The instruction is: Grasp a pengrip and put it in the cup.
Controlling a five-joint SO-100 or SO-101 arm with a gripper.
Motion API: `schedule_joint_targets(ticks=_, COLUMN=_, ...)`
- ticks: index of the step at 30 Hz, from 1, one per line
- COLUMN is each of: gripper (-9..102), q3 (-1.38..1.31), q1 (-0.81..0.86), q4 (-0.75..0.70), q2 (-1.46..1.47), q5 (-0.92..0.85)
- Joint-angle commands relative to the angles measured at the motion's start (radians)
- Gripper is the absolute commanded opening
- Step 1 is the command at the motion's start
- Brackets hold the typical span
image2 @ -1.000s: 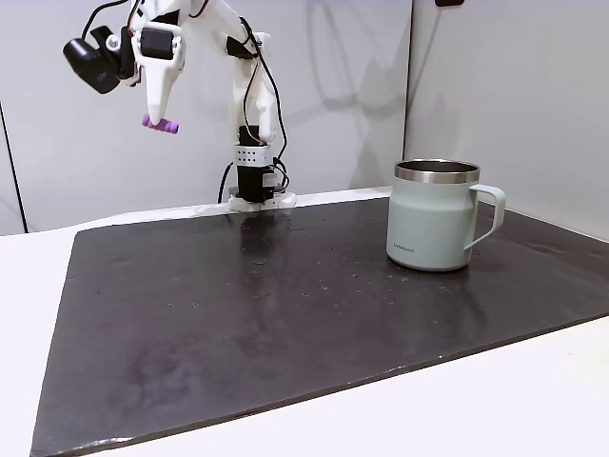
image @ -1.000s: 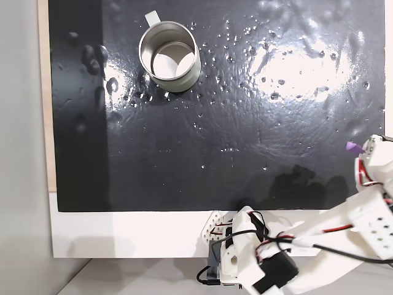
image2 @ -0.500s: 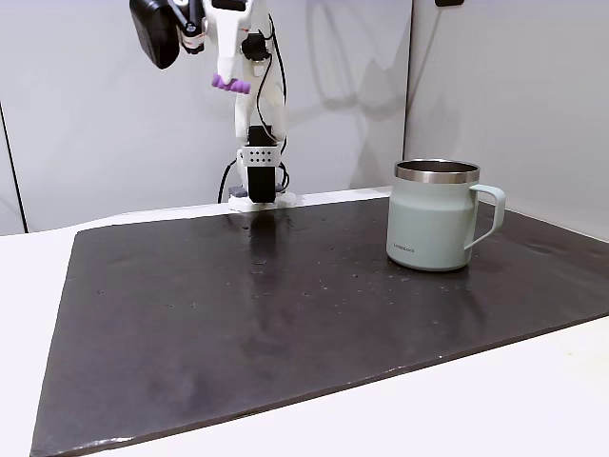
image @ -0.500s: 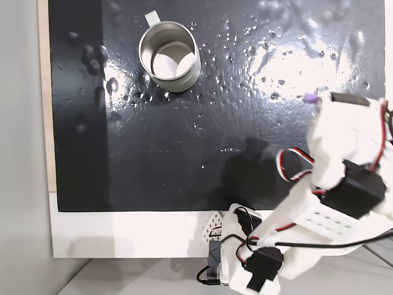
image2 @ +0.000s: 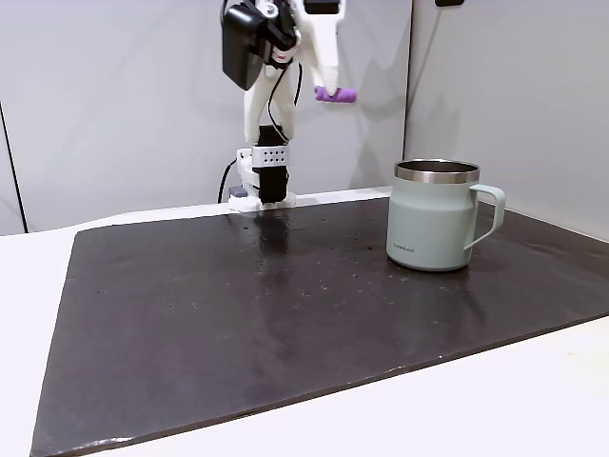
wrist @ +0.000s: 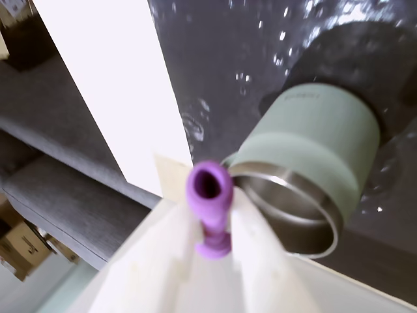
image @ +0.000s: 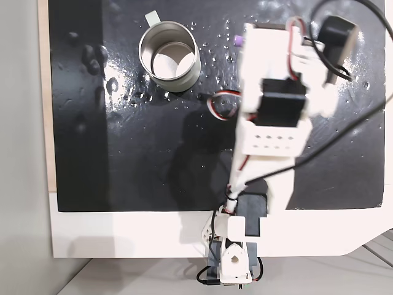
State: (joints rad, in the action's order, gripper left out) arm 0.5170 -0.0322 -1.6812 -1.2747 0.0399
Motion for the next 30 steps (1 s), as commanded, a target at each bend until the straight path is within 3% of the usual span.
schedule_joint_targets(ticks=1, gripper=0, q3=-0.101, q1=-0.083, q4=0.011, q2=0.032, q5=0.034)
schedule_joint_targets(ticks=7, gripper=0, q3=-0.244, q1=-0.193, q4=0.026, q2=0.161, q5=0.028)
schedule_joint_targets(ticks=20, gripper=0, q3=-0.256, q1=-0.345, q4=0.025, q2=0.184, q5=-0.002)
schedule_joint_targets(ticks=25, gripper=22, q3=-0.249, q1=-0.333, q4=-0.005, q2=0.169, q5=-0.021)
schedule_joint_targets(ticks=30, gripper=25, q3=-0.244, q1=-0.327, q4=-0.006, q2=0.152, q5=-0.021)
